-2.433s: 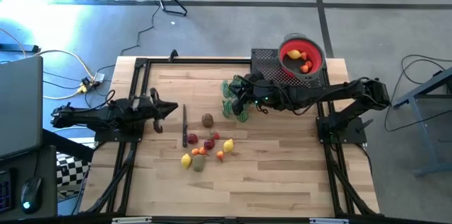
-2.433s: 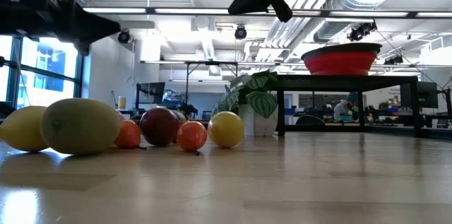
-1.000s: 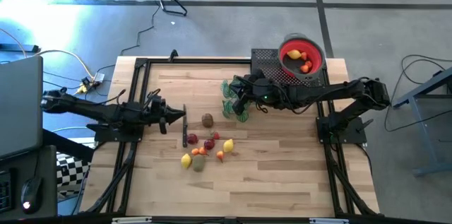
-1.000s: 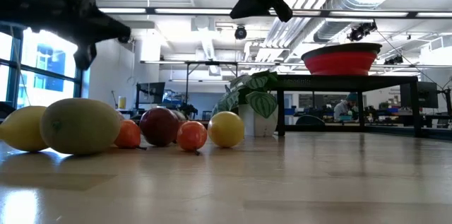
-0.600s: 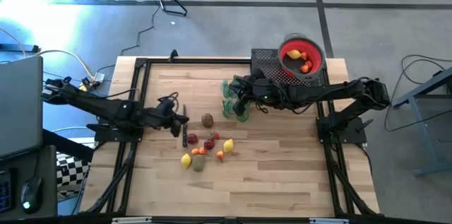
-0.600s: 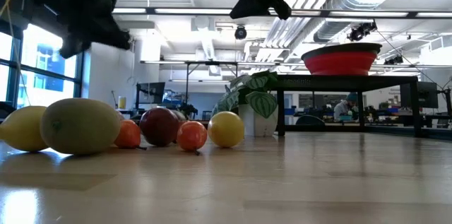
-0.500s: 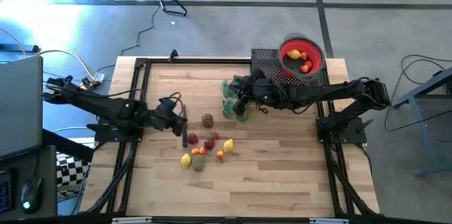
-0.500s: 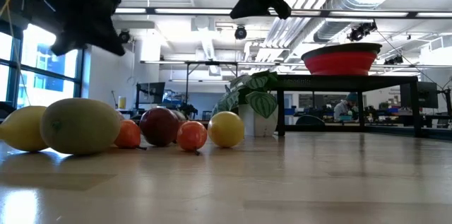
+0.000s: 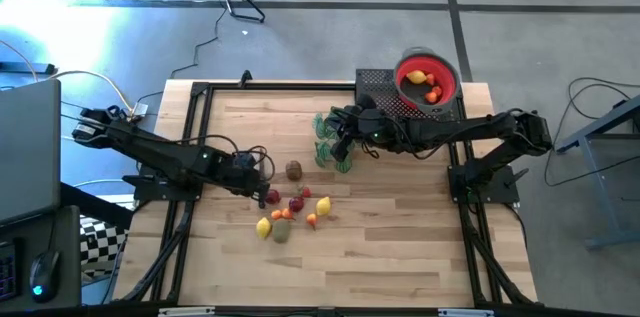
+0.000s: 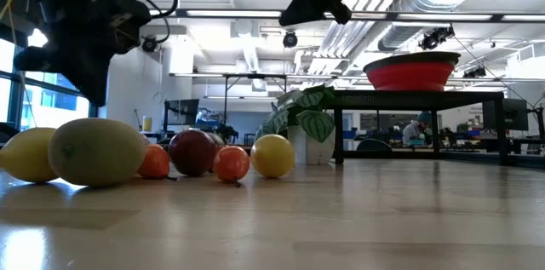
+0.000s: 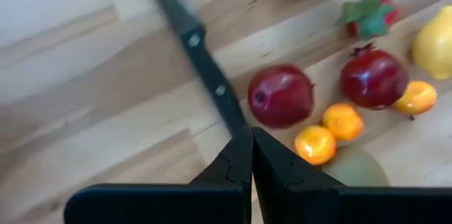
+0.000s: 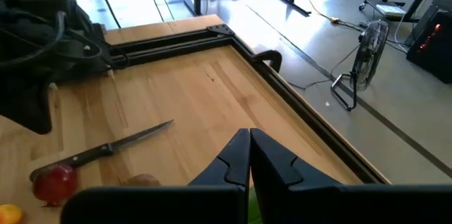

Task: Pick & Place Fruit
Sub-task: Put the black knife on the shelf

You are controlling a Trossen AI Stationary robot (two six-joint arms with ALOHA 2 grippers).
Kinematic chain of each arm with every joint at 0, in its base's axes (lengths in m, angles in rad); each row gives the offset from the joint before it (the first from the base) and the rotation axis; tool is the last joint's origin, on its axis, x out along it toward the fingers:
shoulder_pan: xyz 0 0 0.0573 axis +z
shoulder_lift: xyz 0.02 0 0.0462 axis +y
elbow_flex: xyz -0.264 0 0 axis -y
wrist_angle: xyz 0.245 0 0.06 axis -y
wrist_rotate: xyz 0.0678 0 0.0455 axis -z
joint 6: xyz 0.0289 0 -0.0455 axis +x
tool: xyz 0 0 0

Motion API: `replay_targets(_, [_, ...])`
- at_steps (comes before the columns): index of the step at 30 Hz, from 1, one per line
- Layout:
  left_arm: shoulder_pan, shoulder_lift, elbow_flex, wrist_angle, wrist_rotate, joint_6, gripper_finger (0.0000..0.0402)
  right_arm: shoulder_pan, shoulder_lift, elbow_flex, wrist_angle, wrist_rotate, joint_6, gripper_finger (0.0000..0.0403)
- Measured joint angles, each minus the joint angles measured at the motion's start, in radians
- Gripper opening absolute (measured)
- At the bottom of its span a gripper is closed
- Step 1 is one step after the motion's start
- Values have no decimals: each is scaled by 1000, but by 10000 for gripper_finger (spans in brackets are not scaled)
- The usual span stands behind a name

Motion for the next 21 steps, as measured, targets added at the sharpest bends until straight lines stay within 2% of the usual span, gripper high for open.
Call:
replay_targets(6, [0, 0, 3, -11, 106, -53, 0, -12, 0, 0, -28, 0, 9, 5])
replay_targets(11, [0, 7, 3, -11, 116, -44, 0, -11, 0, 0, -28, 0, 6, 5])
replay_targets(16, [1, 7, 3, -11, 119, 27, 3, -11, 0, 0, -28, -1, 4, 5])
replay_targets(21, [2, 7, 3, -41, 169, 9, 51, -11, 0, 0, -29, -1, 4, 5])
